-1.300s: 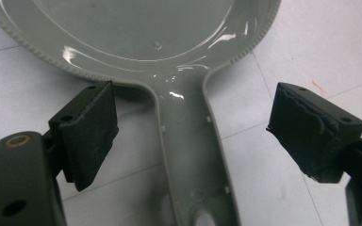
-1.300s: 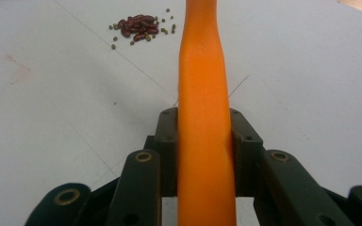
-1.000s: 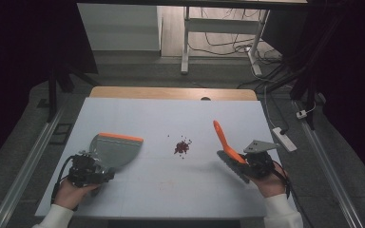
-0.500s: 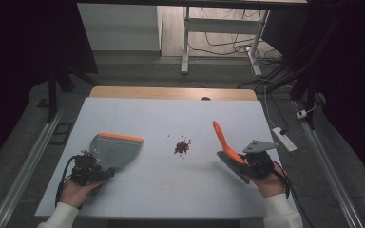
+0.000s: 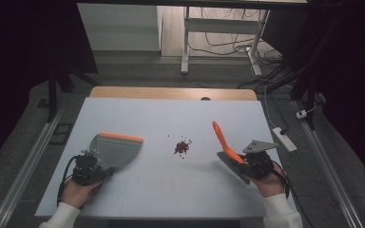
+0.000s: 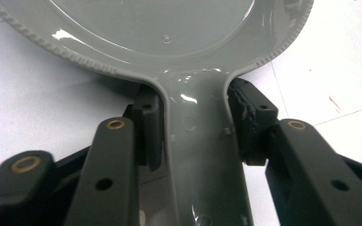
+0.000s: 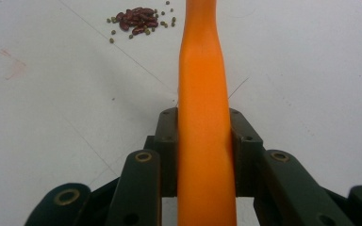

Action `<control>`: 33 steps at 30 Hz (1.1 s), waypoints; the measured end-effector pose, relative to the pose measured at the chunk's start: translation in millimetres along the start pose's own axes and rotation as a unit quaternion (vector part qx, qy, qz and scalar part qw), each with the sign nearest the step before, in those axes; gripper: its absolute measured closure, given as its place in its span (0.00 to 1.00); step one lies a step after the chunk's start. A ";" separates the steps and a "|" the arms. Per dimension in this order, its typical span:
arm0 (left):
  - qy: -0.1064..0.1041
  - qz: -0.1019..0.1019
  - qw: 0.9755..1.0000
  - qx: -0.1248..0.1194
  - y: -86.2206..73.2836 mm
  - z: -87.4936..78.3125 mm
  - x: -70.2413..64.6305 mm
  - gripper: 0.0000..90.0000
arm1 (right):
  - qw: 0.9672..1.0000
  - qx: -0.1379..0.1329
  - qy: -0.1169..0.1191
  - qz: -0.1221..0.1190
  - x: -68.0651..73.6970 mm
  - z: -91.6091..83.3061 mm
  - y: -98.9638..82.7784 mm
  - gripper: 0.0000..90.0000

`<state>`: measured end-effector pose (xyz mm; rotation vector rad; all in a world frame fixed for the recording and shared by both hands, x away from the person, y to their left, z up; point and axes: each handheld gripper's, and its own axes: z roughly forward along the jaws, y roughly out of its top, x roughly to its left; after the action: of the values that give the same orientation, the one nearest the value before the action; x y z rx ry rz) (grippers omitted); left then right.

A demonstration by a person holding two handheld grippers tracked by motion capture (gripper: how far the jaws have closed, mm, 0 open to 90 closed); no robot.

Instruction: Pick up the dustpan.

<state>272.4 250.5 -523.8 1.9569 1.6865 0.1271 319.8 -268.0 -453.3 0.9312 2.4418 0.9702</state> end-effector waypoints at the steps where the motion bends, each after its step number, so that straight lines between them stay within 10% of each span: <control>1: 0.000 0.000 1.000 -0.001 0.0 0.0 0.1 0.66 | 1.000 0.000 0.000 0.000 -0.1 -0.2 -0.1 0.78; 33: -0.022 0.040 0.997 -0.066 -5.0 -13.4 18.3 0.68 | 1.000 -0.002 -0.001 0.000 -0.3 -0.9 0.4 0.78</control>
<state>266.3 272.6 -519.9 1.9147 1.5324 0.2192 319.8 -268.4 -452.4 0.9311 2.4375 0.9747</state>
